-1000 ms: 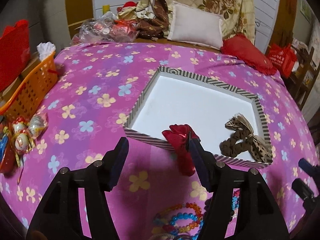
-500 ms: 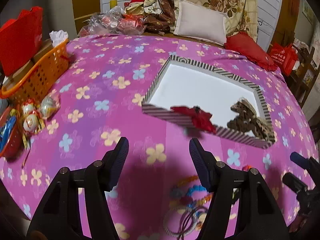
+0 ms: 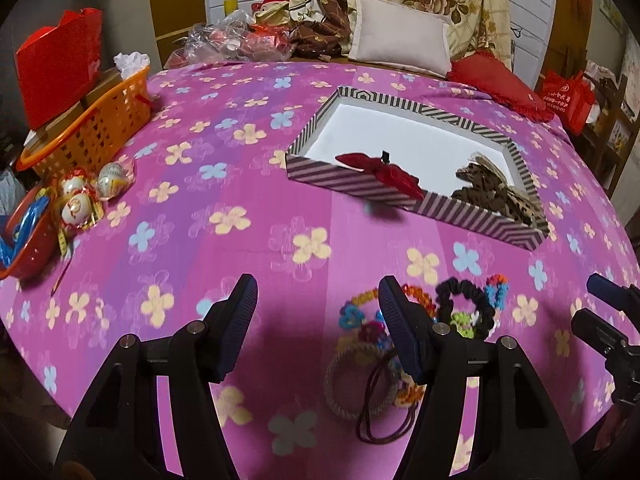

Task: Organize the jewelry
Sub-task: 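Withdraw both tools from the tray back toward the remaining accessories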

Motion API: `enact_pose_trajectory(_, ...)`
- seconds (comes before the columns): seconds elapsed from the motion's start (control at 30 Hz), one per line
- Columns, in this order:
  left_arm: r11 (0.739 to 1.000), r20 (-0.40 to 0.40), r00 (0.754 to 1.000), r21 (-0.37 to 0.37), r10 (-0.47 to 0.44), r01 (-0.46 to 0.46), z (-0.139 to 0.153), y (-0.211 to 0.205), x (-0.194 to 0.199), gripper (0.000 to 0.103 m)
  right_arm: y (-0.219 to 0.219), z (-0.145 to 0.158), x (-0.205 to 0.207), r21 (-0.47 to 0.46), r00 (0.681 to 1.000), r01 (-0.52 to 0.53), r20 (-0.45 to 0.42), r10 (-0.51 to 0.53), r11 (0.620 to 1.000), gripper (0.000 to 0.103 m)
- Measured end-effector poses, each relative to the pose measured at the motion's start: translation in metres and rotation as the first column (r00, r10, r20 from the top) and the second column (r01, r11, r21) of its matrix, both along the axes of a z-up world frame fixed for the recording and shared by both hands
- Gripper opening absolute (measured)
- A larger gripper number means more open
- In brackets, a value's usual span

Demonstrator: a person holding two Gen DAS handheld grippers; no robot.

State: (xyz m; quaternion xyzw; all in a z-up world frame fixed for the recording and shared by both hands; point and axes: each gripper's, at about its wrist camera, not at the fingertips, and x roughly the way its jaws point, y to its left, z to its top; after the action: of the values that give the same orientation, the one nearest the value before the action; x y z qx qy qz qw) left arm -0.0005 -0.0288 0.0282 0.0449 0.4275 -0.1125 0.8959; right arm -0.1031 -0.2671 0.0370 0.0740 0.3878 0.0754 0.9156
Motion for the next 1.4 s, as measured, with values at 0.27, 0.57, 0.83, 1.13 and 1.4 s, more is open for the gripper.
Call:
enact_pose_trajectory(0.27, 1.0, 0.003, 1.0, 0.0, 0.009, -0.009, -0.002, -0.001, -0.02, 0.063, 0.005, -0.002, -0.011, -0.005, 1.0, -0.001, 0.0, 0.001, 1.0, 0.078)
enact_pose_trajectory(0.57, 1.0, 0.004, 1.0, 0.004, 0.024, -0.024, -0.006, -0.001, -0.036, 0.063, 0.013, -0.003, -0.021, -0.017, 1.0, -0.005, 0.002, 0.005, 1.0, 0.078)
enact_pose_trajectory(0.83, 0.999, 0.0, 0.999, 0.002, 0.039, -0.039, -0.011, -0.001, -0.045, 0.063, 0.017, -0.005, -0.023, -0.033, 1.0, -0.001, -0.004, 0.001, 0.999, 0.078)
enact_pose_trajectory(1.13, 0.997, -0.035, 0.997, -0.026, 0.072, -0.073, -0.019, 0.014, -0.046, 0.063, 0.016, -0.01, -0.024, -0.045, 1.0, 0.009, -0.015, -0.01, 0.999, 0.078)
enact_pose_trajectory(1.4, 0.994, -0.075, 0.992, -0.043, 0.099, -0.103, -0.03, 0.032, -0.045, 0.063, 0.018, -0.018, -0.021, -0.058, 0.999, 0.008, -0.042, -0.011, 0.998, 0.08)
